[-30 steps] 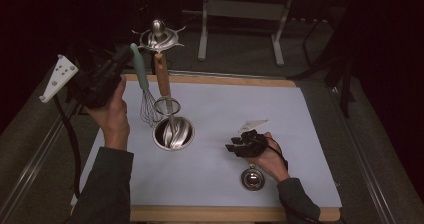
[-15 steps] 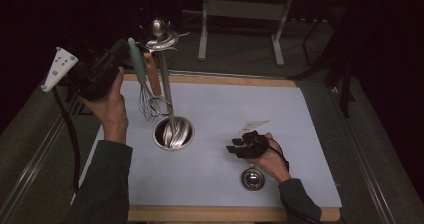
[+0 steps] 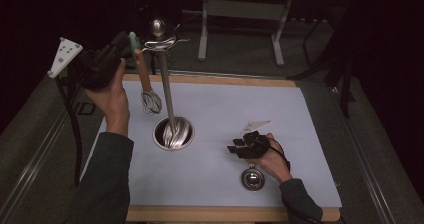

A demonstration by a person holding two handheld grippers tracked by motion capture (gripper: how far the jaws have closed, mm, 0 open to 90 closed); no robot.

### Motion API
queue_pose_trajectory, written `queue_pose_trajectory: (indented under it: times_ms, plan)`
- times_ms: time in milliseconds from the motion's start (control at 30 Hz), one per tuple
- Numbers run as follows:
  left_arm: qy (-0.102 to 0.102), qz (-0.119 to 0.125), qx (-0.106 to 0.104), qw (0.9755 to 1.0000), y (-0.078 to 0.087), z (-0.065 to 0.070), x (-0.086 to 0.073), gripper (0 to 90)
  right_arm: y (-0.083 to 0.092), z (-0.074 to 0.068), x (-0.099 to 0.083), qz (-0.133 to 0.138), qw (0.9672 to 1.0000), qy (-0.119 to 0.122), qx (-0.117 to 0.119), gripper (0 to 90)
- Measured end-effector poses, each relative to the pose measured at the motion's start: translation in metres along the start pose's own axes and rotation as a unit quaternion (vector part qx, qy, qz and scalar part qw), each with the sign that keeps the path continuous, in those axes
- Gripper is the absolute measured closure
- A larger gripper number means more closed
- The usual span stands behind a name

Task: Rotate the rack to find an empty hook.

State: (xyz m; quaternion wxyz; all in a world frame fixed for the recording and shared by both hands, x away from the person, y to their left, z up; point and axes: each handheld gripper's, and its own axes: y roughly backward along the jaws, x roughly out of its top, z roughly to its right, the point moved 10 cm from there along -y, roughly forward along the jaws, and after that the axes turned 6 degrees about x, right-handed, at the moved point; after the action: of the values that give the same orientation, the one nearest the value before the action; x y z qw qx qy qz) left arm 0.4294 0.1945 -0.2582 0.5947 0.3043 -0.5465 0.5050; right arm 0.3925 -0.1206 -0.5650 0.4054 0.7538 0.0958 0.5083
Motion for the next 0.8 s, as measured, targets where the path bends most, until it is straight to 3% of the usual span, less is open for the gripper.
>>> queue_pose_trajectory:
  times_ms: [367, 800]
  plan:
    - [0.007, -0.004, 0.001, 1.0, -0.005, -0.002, 0.0, 90.0, 0.002, 0.001, -0.001, 0.002, 1.0, -0.003, 0.001, 60.2]
    - [0.009, 0.013, -0.014, 0.9998, 0.007, -0.001, 0.006, 90.0, 0.005, 0.005, -0.005, 0.012, 0.9998, -0.014, 0.0, 59.4]
